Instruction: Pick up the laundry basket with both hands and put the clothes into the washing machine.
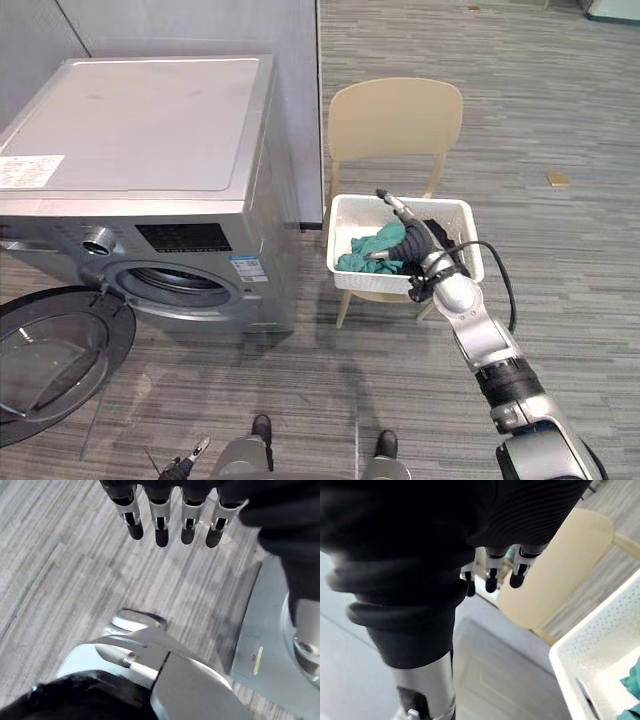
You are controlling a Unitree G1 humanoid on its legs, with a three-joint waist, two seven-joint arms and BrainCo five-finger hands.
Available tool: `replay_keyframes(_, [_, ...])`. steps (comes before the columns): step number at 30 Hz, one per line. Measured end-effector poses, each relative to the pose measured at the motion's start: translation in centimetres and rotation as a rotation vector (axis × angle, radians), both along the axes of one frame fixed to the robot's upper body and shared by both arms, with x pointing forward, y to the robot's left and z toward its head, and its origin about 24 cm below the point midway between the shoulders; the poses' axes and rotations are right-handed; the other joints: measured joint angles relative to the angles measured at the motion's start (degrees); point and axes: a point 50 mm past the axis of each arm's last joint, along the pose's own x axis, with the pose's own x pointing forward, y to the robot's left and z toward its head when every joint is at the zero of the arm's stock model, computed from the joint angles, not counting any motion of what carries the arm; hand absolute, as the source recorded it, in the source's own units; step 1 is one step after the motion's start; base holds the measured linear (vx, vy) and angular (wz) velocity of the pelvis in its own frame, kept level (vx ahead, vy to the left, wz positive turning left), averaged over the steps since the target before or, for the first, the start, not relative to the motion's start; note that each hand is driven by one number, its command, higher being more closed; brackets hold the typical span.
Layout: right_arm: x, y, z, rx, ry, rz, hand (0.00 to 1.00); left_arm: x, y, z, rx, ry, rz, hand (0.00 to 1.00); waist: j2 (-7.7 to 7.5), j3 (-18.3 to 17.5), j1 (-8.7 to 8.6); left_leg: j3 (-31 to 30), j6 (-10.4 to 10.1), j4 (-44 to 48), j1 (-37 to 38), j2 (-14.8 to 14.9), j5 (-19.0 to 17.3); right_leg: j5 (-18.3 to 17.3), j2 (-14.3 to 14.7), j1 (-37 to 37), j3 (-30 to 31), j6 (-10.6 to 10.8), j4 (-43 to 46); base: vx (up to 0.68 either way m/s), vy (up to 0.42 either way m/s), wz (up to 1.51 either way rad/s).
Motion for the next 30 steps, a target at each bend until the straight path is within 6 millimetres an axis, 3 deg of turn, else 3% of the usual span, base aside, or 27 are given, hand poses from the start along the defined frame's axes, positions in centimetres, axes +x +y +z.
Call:
replay_keyframes(1, [2.3,-1.7,2.6,-0.186,-0.026,-0.109,0.0,1.4,0.1,0.5,0.008,-0.064,0.002,0.0,0.32,1.13,1.26,0.04,-0.02,0.83,-4.6,0.2,0.19,1.67,0.38,-4.6,0.63,-0.08,-0.53,-0.28,0.022,-0.35])
replay_keyframes(2, [3.1,-4.7,5.6,-0.267,-0.076,-0.253,0.0,3.4,0.3,1.0,0.022,-0.126,-0.006,0.0,0.61,5.71,2.9,-1.07,-0.04,0.66,-5.5,-0.27,1.3,3.85,0.46,-4.91,0.48,-0.11,-2.28,-0.18,0.015,-0.09])
replay_keyframes(4, [3.0,-7.1,7.4,-0.312,-0.119,-0.369,0.0,3.9,0.5,1.2,0.033,-0.138,-0.004,0.0,1.0,8.97,3.72,-2.5,0.03,-0.44,-7.7,-0.44,2.91,4.62,0.64,-5.92,-0.93,0.13,-3.44,-0.16,-0.016,0.26])
replay_keyframes(7, [3.0,-7.4,7.6,-0.354,-0.126,-0.395,0.0,3.9,0.4,1.1,0.034,-0.129,0.004,0.0,0.77,11.72,4.62,-3.71,-0.03,-1.9,-8.49,-0.29,5.06,6.18,1.28,-6.74,-1.45,-0.18,-3.84,0.02,-0.034,0.15])
replay_keyframes(11, [3.1,-8.4,7.2,-0.427,-0.098,-0.454,0.0,5.1,-0.3,1.4,0.025,-0.161,-0.032,0.0,0.31,12.3,5.03,-4.53,-0.24,-3.2,-8.92,-0.31,5.79,6.26,1.42,-7.0,-2.59,-0.25,-4.11,0.07,-0.014,0.09])
replay_keyframes(14, [3.3,-9.0,7.9,-0.435,-0.101,-0.494,0.0,7.1,-0.3,2.2,0.032,-0.217,-0.066,0.0,-0.27,13.19,5.42,-4.4,-0.24,-3.28,-9.63,-0.31,5.78,6.48,1.45,-7.91,-2.53,-0.55,-4.09,0.03,-0.003,-0.05])
replay_keyframes(17, [3.3,-10.2,7.1,-0.429,-0.044,-0.56,0.0,10.0,-0.3,3.3,0.041,-0.288,-0.113,0.0,-0.38,13.9,6.71,-4.3,-0.18,-3.9,-10.81,-0.32,5.93,6.52,1.5,-9.43,-2.45,-0.63,-4.13,0.0,-0.004,-0.02])
replay_keyframes(20, [3.7,-9.8,6.6,-0.424,-0.021,-0.563,0.0,11.7,-0.6,4.1,0.034,-0.332,-0.132,0.0,-0.51,13.99,6.92,-4.27,-0.23,-5.84,-11.25,-0.34,7.25,6.68,1.62,-10.72,-2.49,-0.86,-4.16,0.0,-0.012,0.0])
replay_keyframes(25, [4.1,-9.5,8.2,-0.483,-0.036,-0.591,0.0,14.0,-1.2,5.3,0.014,-0.411,-0.146,0.0,-0.73,14.98,6.99,-4.56,-0.26,-8.6,-11.87,-0.35,8.99,6.74,1.77,-12.28,-2.8,-0.94,-4.29,0.01,-0.016,0.02])
replay_keyframes(30, [3.9,-10.5,11.4,-0.521,-0.092,-0.645,0.0,15.6,-2.4,6.3,-0.01,-0.474,-0.178,0.0,-0.81,15.03,7.07,-5.83,-0.15,-11.09,-14.0,-0.53,10.85,6.75,1.8,-14.44,-4.26,-0.96,-4.5,0.01,-0.019,0.13])
